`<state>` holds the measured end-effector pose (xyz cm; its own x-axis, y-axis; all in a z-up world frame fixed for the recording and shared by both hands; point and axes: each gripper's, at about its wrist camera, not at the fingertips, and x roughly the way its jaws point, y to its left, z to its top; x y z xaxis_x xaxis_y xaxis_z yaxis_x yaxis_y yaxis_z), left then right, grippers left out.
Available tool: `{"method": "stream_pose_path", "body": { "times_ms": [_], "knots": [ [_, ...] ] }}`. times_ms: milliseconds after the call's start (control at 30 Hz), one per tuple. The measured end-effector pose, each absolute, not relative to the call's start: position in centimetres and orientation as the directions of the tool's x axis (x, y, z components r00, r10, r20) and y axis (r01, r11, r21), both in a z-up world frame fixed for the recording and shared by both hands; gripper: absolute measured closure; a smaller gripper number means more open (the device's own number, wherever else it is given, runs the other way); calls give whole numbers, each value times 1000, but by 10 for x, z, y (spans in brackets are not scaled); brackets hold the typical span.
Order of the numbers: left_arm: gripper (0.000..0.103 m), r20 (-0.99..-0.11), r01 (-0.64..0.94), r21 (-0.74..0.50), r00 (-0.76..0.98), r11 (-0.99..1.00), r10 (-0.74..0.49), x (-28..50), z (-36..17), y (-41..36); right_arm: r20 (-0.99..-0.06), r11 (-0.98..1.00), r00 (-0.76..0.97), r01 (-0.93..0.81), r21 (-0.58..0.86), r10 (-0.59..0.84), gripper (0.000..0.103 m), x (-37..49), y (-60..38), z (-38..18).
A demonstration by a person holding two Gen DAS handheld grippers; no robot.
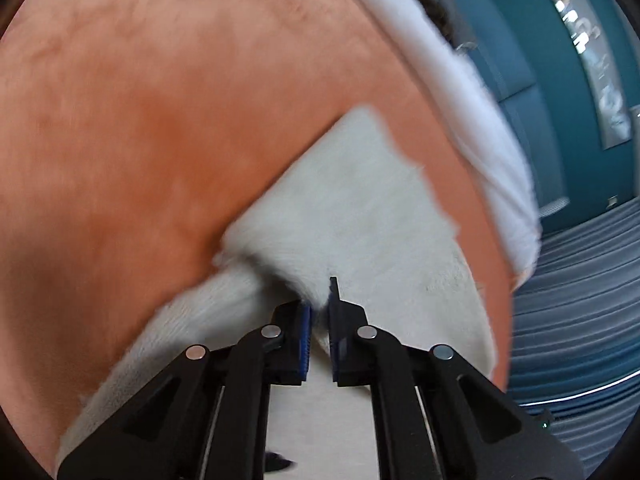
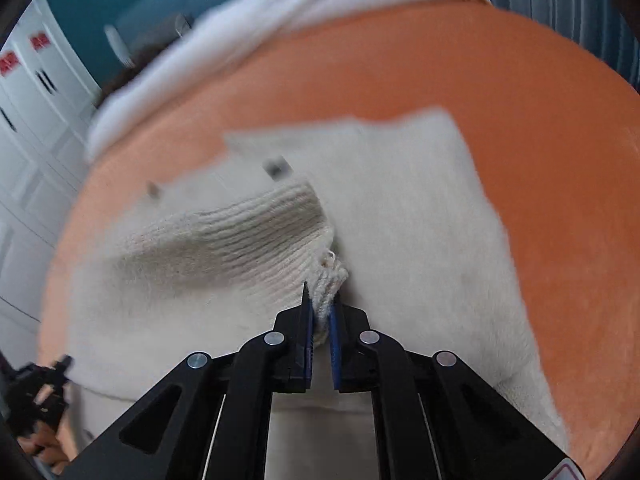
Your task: Fold small clothes
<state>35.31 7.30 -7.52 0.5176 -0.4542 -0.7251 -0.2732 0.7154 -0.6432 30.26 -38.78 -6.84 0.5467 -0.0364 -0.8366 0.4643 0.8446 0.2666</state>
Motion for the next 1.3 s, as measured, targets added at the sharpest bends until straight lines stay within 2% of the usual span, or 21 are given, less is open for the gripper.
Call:
{"method": "stream_pose_path", "body": {
  "times_ms": [100,133,167,233,267,367,400,467,500,567,700,733,833,900,933,1000,1067,1200,1233,1300],
  "knots": [
    [97,-714,-250,-637,549,729,-435,347,-75,70,-709,793,705,420,442,21,98,280,-391,-34],
    [97,-717,-243,-631,547,737,-433,348,-76,68,-670,797,743,396,456,14,98,275,-391,-27],
    [97,-720,-238,-626,544,743,-432,349,-77,67,-689,814,725,412,409,-20,98,277,-389,-31],
    [96,-724,-234,-617,544,751,-425,352,-77,67,-803,821,595,464,334,-9,99,291,-393,-72],
    [96,-726,-231,-612,543,756,-422,352,-77,66,-788,824,615,448,348,-2,99,287,-393,-79],
    [95,-727,-206,-597,547,775,-415,350,-77,66,-760,803,650,443,400,20,96,276,-393,-53],
    [95,-724,-191,-593,552,782,-414,347,-78,67,-760,801,650,464,379,-16,91,269,-390,-44],
    [94,-709,-147,-578,577,803,-405,343,-81,64,-737,789,649,547,281,-188,81,250,-381,-18],
    [94,-703,-128,-568,589,813,-399,341,-81,62,-708,794,682,527,305,-181,82,247,-373,-8],
    [94,-683,-88,-548,621,832,-384,334,-82,59,-682,833,729,411,370,-57,82,261,-343,5],
    [93,-645,-70,-571,655,818,-394,329,-86,62,-706,935,665,32,352,243,89,337,-227,7],
    [93,-634,-65,-582,662,811,-401,328,-87,63,-715,939,639,-31,343,283,89,359,-196,0],
    [93,-611,-53,-602,673,797,-417,326,-90,66,-765,942,565,-73,327,310,89,403,-145,-24],
    [93,-604,-45,-605,677,795,-421,326,-91,67,-801,946,520,-46,320,296,92,424,-137,-45],
    [93,-599,-39,-605,680,795,-422,326,-92,67,-802,949,526,-33,313,283,97,428,-143,-50],
    [93,-588,-30,-612,685,790,-430,326,-93,67,-788,952,563,4,305,250,103,426,-177,-53],
    [93,-582,-23,-615,688,788,-434,326,-94,67,-779,942,597,109,316,193,103,424,-238,-55],
    [92,-584,-18,-602,692,799,-425,326,-94,64,-810,899,584,382,214,-55,103,367,-361,-46],
    [92,-584,-17,-602,692,798,-426,325,-94,64,-799,885,597,406,229,-67,90,346,-379,-36],
    [92,-587,-18,-598,691,801,-422,325,-94,63,-777,866,627,418,275,-56,86,306,-396,-20]
  ]
}}
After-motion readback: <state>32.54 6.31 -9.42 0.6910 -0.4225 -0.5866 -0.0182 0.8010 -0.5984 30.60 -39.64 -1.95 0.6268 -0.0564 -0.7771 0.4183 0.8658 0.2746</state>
